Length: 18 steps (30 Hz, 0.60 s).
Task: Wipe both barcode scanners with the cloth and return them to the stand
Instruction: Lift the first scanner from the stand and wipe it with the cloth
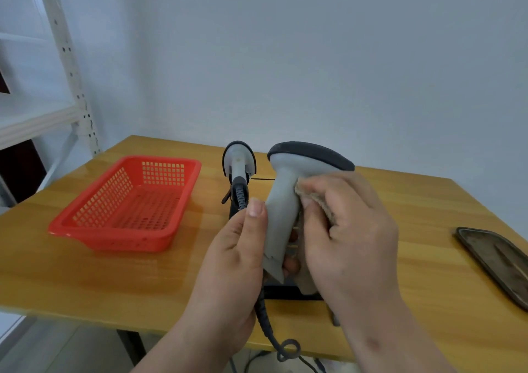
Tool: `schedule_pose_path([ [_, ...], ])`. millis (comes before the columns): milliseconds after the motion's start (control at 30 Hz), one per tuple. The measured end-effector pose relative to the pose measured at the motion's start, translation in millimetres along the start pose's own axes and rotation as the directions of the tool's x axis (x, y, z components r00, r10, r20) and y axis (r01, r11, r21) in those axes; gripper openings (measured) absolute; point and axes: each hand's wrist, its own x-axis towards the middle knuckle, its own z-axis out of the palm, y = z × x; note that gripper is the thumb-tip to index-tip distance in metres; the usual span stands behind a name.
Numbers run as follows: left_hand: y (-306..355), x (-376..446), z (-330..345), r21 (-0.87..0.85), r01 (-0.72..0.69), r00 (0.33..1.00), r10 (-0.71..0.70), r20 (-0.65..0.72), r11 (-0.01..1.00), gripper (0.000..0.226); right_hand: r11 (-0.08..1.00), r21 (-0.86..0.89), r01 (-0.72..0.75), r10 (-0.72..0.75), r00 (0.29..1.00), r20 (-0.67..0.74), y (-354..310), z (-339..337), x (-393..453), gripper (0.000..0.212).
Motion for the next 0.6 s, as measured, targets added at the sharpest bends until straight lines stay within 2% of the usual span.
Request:
schedule_pose_path([
  [100,1.9,0.1,1.8,0.039,-0.023,0.999,0.024,-0.043,0.999,0.059,0.999,0.024,0.023,-0.022,1.000,-0.011,-9.4,0.7,0.0,0.013],
  [233,6.3,2.9,-4.2,0.018,0.012,0.997,-0.010,-0.077,1.000,0.059,0.972,0.091,0.215,-0.224,0.970,0.095,-18.6,-0.5,-15.3,0.015],
  [267,5.4,3.2,-4.5,0.042,0.002,0.996,0.002,-0.084,0.999,0.056,0.978,0.081,0.195,-0.202,0.974,0.102,-11.9,-1.2,-10.5,0.016],
  [367,1.4,2.0,-3.5,0.091,-0.022,0.997,0.029,-0.076,0.996,0.043,0.998,0.062,0.007,-0.009,0.999,0.042,-0.9,-7.3,4.3,0.018],
  [400,2.6,1.3,-2.8,0.077,-0.016,0.999,0.019,-0.039,0.997,0.040,0.997,0.077,0.002,-0.004,1.000,0.028,-3.6,-8.6,4.3,0.018],
  [467,4.5,0.5,-3.0,0.054,-0.017,1.000,0.015,0.026,0.998,0.035,0.990,0.094,0.105,-0.110,0.993,0.047,-13.8,-9.8,-4.7,0.015],
  [533,5.7,1.3,-6.3,0.035,-0.026,0.999,0.026,0.019,0.999,0.034,0.978,0.101,0.181,-0.190,0.978,0.089,-15.5,-11.4,-8.8,0.015],
  [600,6.5,0.2,-5.9,0.030,-0.024,0.999,0.022,0.048,0.999,0.033,0.994,0.084,0.076,-0.084,0.991,0.100,-3.0,-13.9,-0.3,0.017],
])
